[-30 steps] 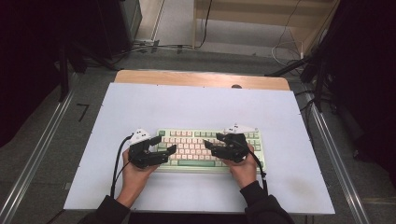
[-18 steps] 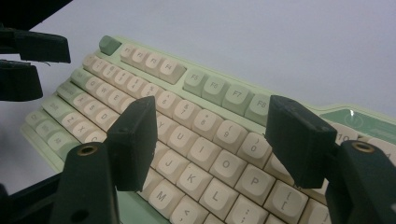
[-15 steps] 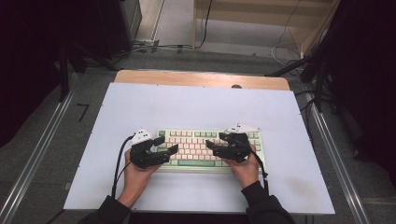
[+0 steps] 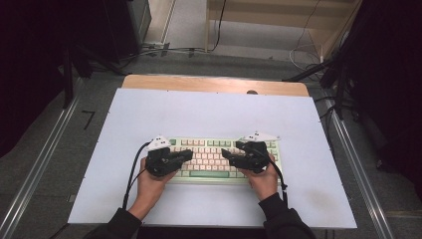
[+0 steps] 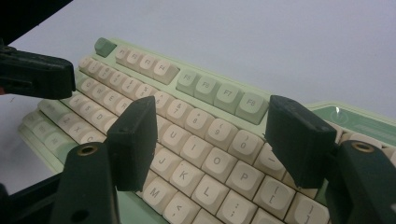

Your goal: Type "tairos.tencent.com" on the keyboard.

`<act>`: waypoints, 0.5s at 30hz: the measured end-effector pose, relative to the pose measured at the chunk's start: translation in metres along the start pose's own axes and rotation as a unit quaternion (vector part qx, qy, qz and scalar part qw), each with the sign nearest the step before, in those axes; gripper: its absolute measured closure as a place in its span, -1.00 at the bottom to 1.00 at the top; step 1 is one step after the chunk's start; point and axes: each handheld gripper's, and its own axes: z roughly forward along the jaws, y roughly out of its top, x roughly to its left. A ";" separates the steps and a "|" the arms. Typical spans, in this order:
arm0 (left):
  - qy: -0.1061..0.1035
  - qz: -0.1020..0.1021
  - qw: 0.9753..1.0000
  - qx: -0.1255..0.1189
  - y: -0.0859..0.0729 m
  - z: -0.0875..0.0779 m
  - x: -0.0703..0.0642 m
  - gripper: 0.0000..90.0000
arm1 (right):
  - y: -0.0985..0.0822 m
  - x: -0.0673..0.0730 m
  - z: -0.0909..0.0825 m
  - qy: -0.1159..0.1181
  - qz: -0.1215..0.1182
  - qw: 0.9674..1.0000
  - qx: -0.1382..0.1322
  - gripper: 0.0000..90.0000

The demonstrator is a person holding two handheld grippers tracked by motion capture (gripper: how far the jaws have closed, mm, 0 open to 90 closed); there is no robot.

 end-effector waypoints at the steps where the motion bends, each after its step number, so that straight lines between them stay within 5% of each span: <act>1: 0.002 0.004 1.000 0.004 0.001 0.002 -0.001 1.00 | 0.000 0.000 0.000 0.000 0.001 1.000 0.000 -0.28; 15: 0.020 0.018 0.998 0.048 0.013 0.033 -0.009 1.00 | 0.000 0.001 0.001 0.001 0.000 1.000 0.002 -0.27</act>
